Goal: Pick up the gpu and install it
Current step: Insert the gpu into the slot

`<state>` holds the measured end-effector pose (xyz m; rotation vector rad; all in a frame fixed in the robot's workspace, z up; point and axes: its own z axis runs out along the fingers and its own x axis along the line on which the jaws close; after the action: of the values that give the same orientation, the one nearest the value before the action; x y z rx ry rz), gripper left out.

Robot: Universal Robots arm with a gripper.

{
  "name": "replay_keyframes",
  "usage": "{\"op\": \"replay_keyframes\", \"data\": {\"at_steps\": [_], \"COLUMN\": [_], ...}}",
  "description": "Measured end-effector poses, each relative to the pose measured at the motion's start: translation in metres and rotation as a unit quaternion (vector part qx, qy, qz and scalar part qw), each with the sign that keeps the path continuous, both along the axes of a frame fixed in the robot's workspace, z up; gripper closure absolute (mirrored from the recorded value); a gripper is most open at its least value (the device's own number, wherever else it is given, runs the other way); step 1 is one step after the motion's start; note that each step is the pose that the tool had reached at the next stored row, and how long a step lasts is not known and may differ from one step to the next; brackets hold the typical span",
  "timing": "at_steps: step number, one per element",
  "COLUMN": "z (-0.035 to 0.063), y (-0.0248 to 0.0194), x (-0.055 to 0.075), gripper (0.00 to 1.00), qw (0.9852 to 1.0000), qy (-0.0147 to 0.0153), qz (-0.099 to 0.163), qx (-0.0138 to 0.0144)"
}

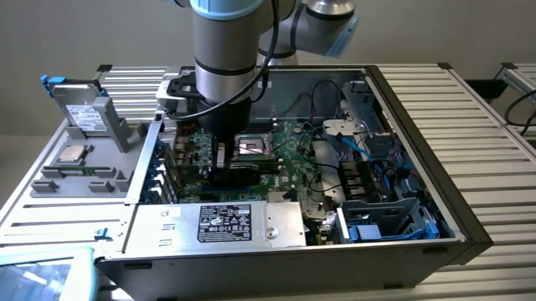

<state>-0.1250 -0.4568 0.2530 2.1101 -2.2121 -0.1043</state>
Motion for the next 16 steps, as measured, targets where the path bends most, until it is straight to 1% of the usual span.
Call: {"op": "replay_keyframes", "data": {"at_steps": [16], "z": [-0.0017], "y": [0.0005], "x": [-0.0005], "gripper": [0.73], "qw": [1.0000], "qy": [-0.0001], "qz": [0.002], "qx": [0.0003]}}
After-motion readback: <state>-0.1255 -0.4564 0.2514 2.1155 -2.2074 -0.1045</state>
